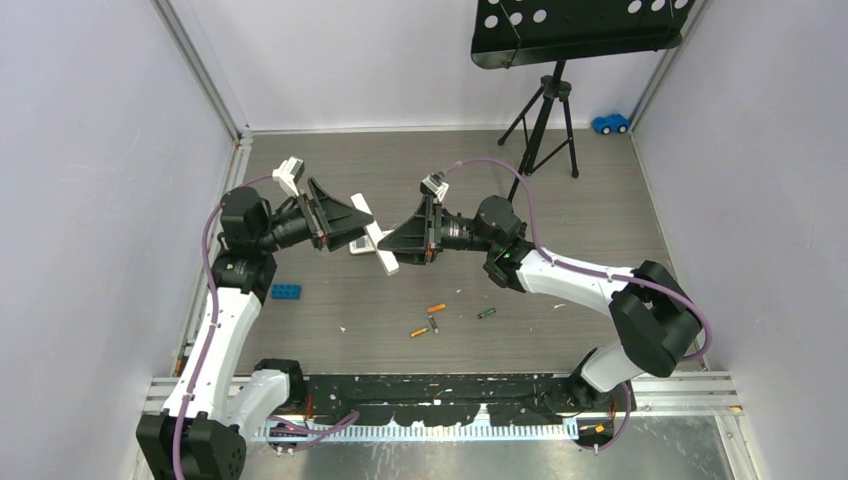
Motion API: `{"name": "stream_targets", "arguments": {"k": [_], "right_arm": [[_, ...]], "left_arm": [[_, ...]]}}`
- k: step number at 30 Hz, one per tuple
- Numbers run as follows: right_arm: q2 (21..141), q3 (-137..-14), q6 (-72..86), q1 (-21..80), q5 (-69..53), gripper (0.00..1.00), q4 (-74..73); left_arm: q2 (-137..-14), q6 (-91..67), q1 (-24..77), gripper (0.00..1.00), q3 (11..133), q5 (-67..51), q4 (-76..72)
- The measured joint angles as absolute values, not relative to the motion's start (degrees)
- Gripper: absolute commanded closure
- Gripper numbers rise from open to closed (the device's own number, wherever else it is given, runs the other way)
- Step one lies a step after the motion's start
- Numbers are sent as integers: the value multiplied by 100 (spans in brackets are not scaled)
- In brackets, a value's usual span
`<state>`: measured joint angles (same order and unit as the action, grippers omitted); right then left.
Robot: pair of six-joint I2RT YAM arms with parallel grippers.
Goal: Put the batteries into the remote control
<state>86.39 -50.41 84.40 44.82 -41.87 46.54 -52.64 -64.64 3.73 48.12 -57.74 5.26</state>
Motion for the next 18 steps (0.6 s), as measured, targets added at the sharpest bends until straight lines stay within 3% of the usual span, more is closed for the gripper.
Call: {"name": "stream_targets", "arguments": {"k": [5,6,10,11,14,15,18], "right_arm": [[8805,-5096,8648,4574,-4294,86,4829],[8864,-5122,8694,4589,-4311,86,4845],[8925,-5231,8705,4609,-4362,83,4873],[8927,-5275,8632,4604,-4366,79,4779],[8927,-5376,8479,4593,-4368,39,4554],[8923,-5417,8385,4593,-4344,31,4427],[8807,-5489,7773,4602,-3990,18,3610]], "left_arm": [[-5293,-6764,373,41,4770,-5791,154],[-5308,-6818,373,47,4764,-5793,110],[-5437,-6995,364,93,4724,-5830,69],[-5461,-7061,357,99,4722,-5839,8],[-5485,-7083,336,100,4713,-5828,-43],[-5496,-7050,322,100,4711,-5817,-54],[-5566,-6914,344,100,4711,-5765,27]]}}
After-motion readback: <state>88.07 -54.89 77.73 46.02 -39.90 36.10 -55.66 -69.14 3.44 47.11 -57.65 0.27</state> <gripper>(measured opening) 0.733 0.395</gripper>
